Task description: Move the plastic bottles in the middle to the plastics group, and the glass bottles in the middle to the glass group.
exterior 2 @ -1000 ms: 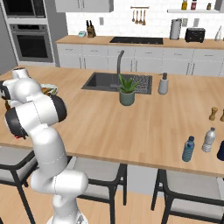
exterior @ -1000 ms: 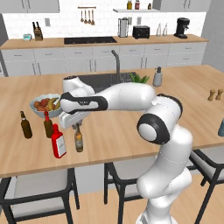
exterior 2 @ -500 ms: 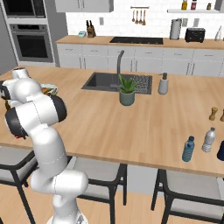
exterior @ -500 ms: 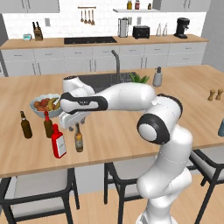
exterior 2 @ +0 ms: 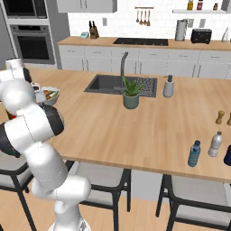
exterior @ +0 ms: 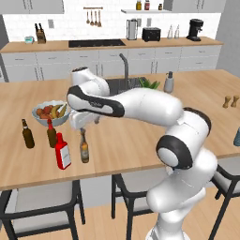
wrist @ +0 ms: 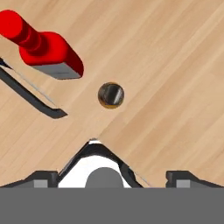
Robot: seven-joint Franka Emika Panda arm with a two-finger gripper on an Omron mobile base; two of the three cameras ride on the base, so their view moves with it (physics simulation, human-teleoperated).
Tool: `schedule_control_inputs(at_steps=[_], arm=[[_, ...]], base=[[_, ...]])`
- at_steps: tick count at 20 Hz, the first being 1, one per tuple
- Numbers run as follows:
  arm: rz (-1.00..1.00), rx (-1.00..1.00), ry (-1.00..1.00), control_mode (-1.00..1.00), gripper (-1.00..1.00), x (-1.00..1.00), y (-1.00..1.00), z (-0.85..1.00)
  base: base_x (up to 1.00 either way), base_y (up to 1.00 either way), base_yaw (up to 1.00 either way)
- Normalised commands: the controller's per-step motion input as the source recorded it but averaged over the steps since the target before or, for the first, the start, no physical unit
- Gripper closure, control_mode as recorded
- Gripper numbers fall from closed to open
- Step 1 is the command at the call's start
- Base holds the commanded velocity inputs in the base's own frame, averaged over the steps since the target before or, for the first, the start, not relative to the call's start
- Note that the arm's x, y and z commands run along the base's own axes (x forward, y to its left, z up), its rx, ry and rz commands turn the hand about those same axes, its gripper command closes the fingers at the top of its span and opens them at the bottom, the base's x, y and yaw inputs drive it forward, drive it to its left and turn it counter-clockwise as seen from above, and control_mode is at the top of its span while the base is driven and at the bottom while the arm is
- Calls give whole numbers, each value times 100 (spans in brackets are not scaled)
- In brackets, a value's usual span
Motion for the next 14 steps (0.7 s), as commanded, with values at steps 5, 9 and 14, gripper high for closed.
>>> schedule_control_inputs(at_steps=[5, 9, 14], arm=[[-1, 0, -3, -100, -100, -38, -100, 43], [-4, 1, 0, -100, -100, -47, -100, 51], [-17, 7, 0, -100, -100, -82, -100, 38]], base=[[0, 0, 0], [0, 0, 0], [0, 0, 0]])
